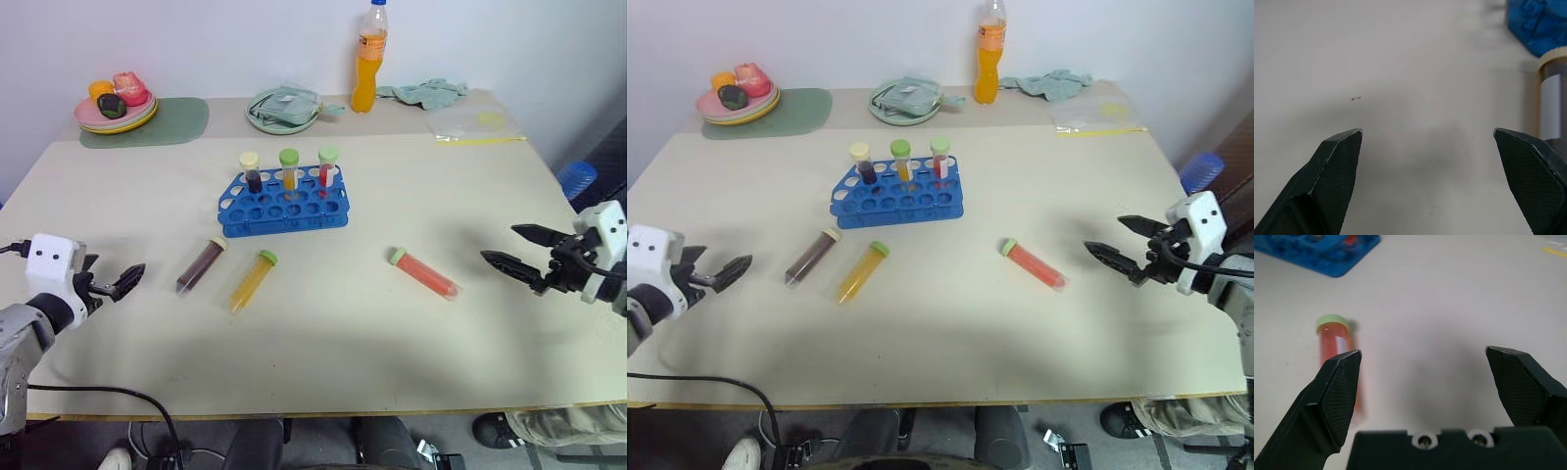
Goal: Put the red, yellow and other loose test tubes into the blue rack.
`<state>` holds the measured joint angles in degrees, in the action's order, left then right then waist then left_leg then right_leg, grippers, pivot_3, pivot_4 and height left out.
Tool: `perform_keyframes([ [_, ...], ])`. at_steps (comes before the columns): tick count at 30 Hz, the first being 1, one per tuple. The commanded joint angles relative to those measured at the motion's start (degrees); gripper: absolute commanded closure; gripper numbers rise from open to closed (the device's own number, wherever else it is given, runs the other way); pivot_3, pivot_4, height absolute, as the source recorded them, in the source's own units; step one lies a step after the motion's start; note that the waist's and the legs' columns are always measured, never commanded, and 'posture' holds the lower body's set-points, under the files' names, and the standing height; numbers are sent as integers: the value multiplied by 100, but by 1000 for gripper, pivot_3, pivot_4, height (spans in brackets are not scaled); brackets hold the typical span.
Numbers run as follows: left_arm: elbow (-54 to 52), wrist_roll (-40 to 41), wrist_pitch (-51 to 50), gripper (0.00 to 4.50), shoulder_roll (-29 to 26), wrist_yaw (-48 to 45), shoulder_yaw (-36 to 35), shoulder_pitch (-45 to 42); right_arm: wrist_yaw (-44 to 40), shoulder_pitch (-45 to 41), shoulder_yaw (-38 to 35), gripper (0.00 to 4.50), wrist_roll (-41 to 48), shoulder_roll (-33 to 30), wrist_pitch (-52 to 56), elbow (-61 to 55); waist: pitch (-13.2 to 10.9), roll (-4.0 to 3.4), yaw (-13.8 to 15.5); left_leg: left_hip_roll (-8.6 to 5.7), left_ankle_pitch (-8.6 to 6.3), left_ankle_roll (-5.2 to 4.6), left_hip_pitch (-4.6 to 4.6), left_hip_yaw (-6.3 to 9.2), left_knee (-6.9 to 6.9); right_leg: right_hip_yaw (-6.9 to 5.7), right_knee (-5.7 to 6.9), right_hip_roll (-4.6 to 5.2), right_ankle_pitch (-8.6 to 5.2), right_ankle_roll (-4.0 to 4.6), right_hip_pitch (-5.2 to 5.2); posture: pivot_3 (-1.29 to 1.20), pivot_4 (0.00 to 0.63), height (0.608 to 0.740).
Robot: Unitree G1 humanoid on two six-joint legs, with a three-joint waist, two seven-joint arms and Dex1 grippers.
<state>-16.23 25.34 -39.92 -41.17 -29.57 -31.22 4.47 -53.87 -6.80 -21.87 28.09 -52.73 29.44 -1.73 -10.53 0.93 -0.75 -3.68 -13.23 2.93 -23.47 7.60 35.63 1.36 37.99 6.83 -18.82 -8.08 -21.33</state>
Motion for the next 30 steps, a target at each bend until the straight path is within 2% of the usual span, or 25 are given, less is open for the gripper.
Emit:
perform_keyframes([
  [1,-316,64,-89,59,80,186,-270,82,16,-220,79,0,-28,29,-61,6,0,0,-6,0,0,0,0,0,0,0,0,0,0,0,0,0,150,740],
  [8,-519,71,-119,59,183,383,-174,-6,115,-418,246,0,-22,-6,73,-92,0,0,12,0,0,0,0,-1,0,0,0,-1,0,0,0,0,150,740],
  [14,-698,218,-95,59,100,169,260,-463,412,-309,300,0,-133,-99,441,-527,0,0,14,-2,0,0,0,0,2,0,-1,0,0,0,2,0,150,740],
  [17,-962,361,-31,59,86,-266,979,-796,576,-258,236,0,71,-190,1077,-1113,0,-1,15,-2,0,0,-1,0,2,-1,-1,-1,0,0,1,0,150,740],
  [21,-953,357,140,59,65,-809,1726,-1102,794,-278,657,0,-22,-584,1999,-1850,-2,-4,-8,-2,0,0,-3,-2,0,0,-2,0,0,0,-1,0,150,740],
  [25,-851,-131,758,59,-91,-1411,2706,-1316,896,-875,1243,0,351,-727,3116,-2374,-4,-8,-30,-7,0,0,-2,-7,0,0,-2,-7,2,4,-4,0,150,740],
  [30,-759,-268,1431,59,166,-1975,3458,-1539,1297,-1934,2458,0,264,-574,4440,-2452,-5,-8,4,3,-1,-1,-6,-6,2,-1,-6,-3,2,4,-4,0,150,740],
])
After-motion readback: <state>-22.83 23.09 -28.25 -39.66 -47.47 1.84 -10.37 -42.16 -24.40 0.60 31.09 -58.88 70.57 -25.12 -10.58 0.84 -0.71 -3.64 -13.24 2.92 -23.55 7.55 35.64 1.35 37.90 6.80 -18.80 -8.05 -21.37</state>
